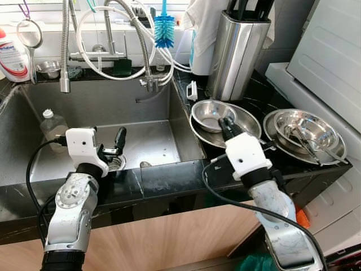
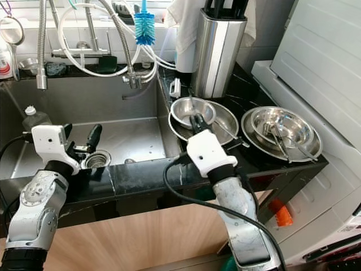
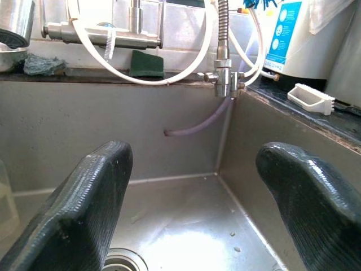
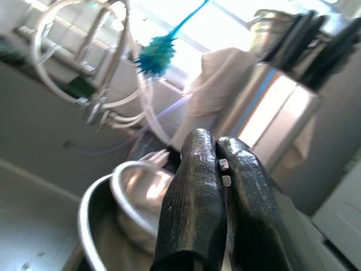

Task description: Kitchen organization

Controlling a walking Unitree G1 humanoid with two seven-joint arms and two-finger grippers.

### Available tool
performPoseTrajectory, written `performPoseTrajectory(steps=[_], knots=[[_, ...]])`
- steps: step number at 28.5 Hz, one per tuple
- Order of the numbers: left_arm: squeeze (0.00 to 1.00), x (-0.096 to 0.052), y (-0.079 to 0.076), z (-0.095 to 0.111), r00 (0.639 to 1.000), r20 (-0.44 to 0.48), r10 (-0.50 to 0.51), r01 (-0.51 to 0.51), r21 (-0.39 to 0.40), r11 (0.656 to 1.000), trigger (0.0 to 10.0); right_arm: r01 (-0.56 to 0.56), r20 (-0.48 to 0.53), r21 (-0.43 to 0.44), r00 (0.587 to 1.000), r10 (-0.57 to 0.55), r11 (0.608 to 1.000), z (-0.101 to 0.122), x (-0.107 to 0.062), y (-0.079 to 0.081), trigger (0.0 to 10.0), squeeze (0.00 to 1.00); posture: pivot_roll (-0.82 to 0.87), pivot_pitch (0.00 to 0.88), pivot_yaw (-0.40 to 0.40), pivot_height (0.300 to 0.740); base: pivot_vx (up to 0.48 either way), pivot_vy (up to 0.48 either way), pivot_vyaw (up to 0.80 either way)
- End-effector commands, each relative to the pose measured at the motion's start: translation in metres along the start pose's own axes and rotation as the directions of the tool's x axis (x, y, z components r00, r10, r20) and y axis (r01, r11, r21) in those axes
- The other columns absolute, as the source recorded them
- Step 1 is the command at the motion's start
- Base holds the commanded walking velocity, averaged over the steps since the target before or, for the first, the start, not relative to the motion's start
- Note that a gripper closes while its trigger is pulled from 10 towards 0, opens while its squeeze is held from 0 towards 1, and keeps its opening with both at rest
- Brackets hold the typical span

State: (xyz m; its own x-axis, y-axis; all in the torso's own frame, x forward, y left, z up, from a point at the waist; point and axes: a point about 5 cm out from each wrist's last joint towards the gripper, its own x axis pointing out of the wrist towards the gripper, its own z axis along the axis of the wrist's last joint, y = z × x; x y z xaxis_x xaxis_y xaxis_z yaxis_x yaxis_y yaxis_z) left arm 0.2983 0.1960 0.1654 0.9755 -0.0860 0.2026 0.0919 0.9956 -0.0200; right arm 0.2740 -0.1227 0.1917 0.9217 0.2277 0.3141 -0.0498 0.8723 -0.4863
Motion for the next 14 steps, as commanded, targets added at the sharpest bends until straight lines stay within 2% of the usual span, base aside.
performPoseTrajectory(steps=[1,3,4,5,8,10,11,13,14], knots=[[0.00,0.001,-0.002,0.003,1.000,0.021,-0.009,0.008,0.010,1.000,10.0,0.042,0.058,0.048,0.997,-0.045,0.998,0.014,0.004,-0.007,0.0,0.00,0.04,0.000,-0.058,0.740,0.000,0.000,0.00],[0.00,0.001,-0.002,0.004,1.000,0.021,-0.009,0.008,0.010,1.000,10.0,0.038,0.076,0.077,0.996,-0.043,0.996,0.018,0.006,-0.006,0.0,0.00,0.04,0.000,-0.058,0.740,0.000,0.000,0.00],[0.00,0.001,-0.002,0.004,1.000,0.021,-0.009,0.008,0.010,1.000,10.0,0.034,0.100,0.077,0.994,-0.042,0.996,0.023,0.007,-0.005,0.7,0.00,0.04,0.000,-0.058,0.740,0.000,0.000,0.00],[0.00,0.001,-0.002,0.003,1.000,0.021,-0.009,0.009,0.010,1.000,10.0,0.023,0.127,0.076,0.991,-0.032,0.997,0.028,0.008,-0.004,10.0,0.00,0.04,0.000,-0.058,0.740,0.000,0.000,0.00],[0.00,0.001,-0.003,0.004,1.000,0.021,-0.010,0.010,0.009,1.000,10.0,-0.016,0.180,0.107,0.984,-0.003,0.994,0.037,0.009,0.001,10.0,0.00,0.04,0.000,-0.055,0.740,0.000,0.000,0.00],[0.00,0.001,-0.003,0.003,1.000,0.020,-0.011,0.011,0.009,1.000,10.0,-0.043,0.198,0.215,0.980,0.000,0.976,0.043,0.010,0.004,10.0,0.00,0.04,0.000,-0.056,0.740,0.000,0.000,0.00],[0.00,0.001,-0.003,0.004,1.000,0.020,-0.012,0.011,0.010,1.000,10.0,-0.038,0.177,0.375,0.984,-0.031,0.926,0.043,0.010,0.005,10.0,0.00,0.04,0.000,-0.055,0.740,0.000,0.000,0.00],[0.00,0.001,-0.002,0.004,1.000,0.020,-0.011,0.011,0.010,1.000,10.0,-0.035,0.161,0.448,0.986,-0.042,0.893,0.042,0.010,0.006,10.0,0.00,0.04,0.000,-0.055,0.740,0.000,0.000,0.00],[0.00,0.001,-0.002,0.004,1.000,0.021,-0.009,0.009,0.012,1.000,10.0,-0.012,0.121,0.578,0.990,-0.071,0.816,0.039,0.010,0.005,10.0,0.00,0.04,0.000,-0.056,0.740,0.000,0.000,0.00]])
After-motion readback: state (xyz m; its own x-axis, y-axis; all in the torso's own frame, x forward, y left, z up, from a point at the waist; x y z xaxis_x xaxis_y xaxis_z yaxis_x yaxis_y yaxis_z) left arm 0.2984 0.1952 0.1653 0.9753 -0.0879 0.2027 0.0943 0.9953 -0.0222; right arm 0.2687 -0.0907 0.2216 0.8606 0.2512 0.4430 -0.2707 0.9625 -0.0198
